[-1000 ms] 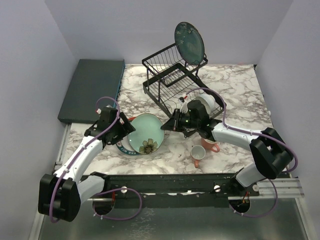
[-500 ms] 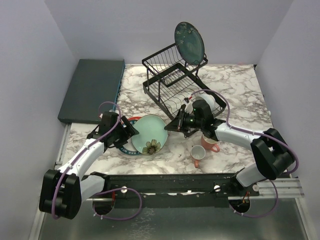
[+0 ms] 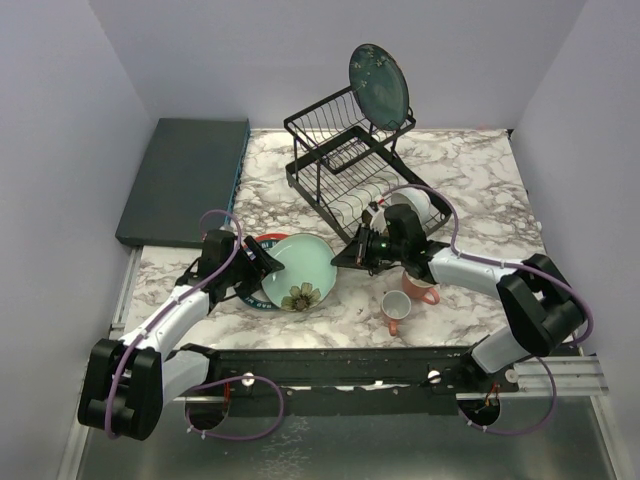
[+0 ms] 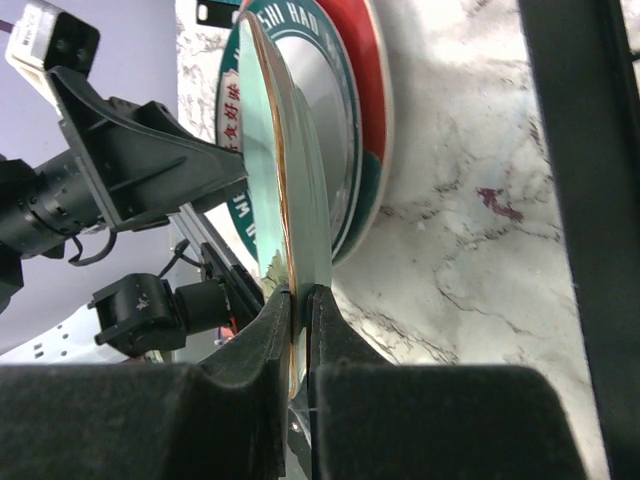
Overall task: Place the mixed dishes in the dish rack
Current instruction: Insert the plate into the dish rack.
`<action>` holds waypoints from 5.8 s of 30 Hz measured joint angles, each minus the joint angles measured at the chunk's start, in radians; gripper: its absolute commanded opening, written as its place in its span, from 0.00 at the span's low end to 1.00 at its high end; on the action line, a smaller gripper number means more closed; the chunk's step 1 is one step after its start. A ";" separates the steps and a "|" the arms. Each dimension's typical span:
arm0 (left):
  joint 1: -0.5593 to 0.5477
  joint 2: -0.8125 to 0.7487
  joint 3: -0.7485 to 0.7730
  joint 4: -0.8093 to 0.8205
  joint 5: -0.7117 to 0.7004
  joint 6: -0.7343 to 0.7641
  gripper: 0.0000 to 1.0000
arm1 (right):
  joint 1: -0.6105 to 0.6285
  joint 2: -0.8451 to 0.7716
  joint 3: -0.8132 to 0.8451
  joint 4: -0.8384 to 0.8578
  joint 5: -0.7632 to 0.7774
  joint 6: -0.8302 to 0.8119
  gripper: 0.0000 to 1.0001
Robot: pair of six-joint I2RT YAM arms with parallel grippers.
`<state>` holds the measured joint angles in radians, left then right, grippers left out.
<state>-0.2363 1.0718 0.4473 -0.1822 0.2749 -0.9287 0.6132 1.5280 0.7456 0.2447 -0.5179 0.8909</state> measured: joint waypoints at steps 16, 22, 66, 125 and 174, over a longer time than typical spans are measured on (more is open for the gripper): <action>0.007 -0.006 -0.071 0.133 0.079 -0.040 0.70 | -0.006 0.037 -0.029 0.010 0.017 -0.047 0.00; 0.008 -0.003 -0.095 0.176 0.112 -0.048 0.55 | -0.006 0.065 -0.028 0.050 0.016 -0.065 0.00; 0.044 -0.218 0.064 0.080 0.276 -0.060 0.00 | -0.041 -0.205 -0.021 -0.073 0.079 -0.059 0.04; 0.034 -0.391 0.119 0.114 0.468 -0.024 0.00 | 0.026 -0.338 -0.113 0.235 -0.149 0.185 0.00; 0.032 -0.321 0.414 -0.382 0.179 0.373 0.99 | 0.039 -0.290 0.649 -0.627 0.468 -0.566 0.00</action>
<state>-0.2043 0.7509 0.8608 -0.5640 0.4538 -0.5556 0.6518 1.2377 1.3949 -0.3824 -0.0498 0.3252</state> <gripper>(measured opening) 0.987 0.226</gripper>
